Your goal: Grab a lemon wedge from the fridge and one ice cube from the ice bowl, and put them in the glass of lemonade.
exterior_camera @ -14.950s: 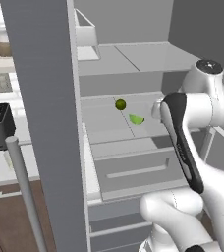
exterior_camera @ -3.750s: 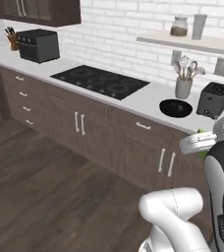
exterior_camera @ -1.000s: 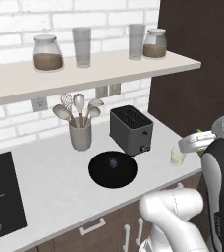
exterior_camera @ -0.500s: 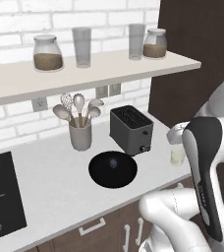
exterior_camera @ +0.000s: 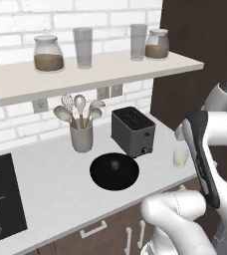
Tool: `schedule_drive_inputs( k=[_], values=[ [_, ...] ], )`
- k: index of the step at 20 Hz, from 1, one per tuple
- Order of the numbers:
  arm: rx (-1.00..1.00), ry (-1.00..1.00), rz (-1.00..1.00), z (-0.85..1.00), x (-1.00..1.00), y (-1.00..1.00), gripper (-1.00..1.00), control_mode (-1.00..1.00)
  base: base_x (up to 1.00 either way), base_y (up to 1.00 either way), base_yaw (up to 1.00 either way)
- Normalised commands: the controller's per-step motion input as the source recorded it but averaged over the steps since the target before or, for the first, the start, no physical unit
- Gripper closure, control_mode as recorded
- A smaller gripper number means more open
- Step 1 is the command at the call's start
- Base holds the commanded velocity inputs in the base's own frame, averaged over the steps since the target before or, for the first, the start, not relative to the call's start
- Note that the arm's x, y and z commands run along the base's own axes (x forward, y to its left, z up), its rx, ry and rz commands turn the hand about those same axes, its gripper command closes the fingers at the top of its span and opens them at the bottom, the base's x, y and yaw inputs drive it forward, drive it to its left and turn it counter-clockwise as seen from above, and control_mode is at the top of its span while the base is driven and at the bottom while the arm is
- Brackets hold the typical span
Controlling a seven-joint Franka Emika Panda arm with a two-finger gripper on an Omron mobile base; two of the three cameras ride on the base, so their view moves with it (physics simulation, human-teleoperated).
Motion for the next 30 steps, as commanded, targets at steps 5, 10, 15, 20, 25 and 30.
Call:
schedule_drive_inputs(
  k=[5,10,15,20,25,30],
  values=[
    [0.00,0.21,0.00,-0.35,0.75,-0.14,1.00,-1.00,0.00,0.00,0.00],
    [0.00,0.02,0.00,-0.89,0.44,-0.06,1.00,-1.00,0.00,0.00,0.00],
    [0.00,0.00,-0.07,-0.56,0.24,-0.46,1.00,-1.00,0.00,0.00,0.00],
    [0.00,0.01,-0.12,-0.28,0.36,-0.21,1.00,-1.00,0.00,0.00,0.00],
    [0.00,0.00,-0.01,-0.15,0.40,0.00,1.00,-1.00,0.00,0.00,0.00],
    [0.00,0.06,0.01,-0.06,0.17,-0.10,1.00,-1.00,0.00,0.00,0.00]
  ],
)
